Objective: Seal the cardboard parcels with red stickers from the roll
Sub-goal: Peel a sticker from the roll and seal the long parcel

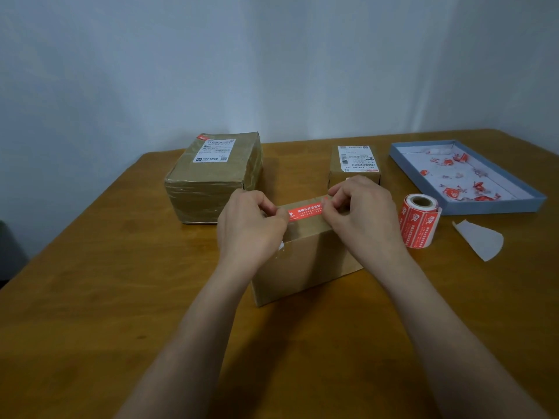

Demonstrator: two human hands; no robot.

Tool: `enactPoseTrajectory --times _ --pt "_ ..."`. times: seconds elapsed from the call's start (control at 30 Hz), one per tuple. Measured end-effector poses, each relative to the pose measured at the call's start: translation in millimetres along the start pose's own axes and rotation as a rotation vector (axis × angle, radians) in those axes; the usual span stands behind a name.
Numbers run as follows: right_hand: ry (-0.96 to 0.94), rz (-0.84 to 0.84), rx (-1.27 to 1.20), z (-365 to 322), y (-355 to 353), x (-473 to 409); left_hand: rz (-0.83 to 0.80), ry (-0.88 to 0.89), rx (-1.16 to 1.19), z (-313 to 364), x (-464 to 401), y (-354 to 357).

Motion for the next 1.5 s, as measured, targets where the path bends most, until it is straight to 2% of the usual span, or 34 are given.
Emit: enactPoseTrajectory --times 0.73,0.93,1.3,1.43,1.5 --pt "0.115 -0.103 -0.016 1 0 -6 -0.003 0.028 -0.027 1 1 2" --pt "0.201 -0.071 -0.029 5 -6 -9 0.007 0.038 -0.041 0 1 3" --pt "0.206 -0.058 -0.105 7 -8 -5 0.068 0.055 -0.072 2 11 1" --pt "0.207 -0.064 0.032 12 -5 -2 0.123 0.044 -0.032 6 14 -5" --pt "0.267 -0.097 0.053 17 -5 1 0.138 0.046 -0.095 4 15 -5"
Point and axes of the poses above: each hand's wrist, its own x-axis away from the middle knuckle, its own y-axis out of the palm, z = x × y, the point moved 5 cm from there along -x, towards the middle knuckle, and after that the axes turned 12 degrees about z, right-handed, at the moved point
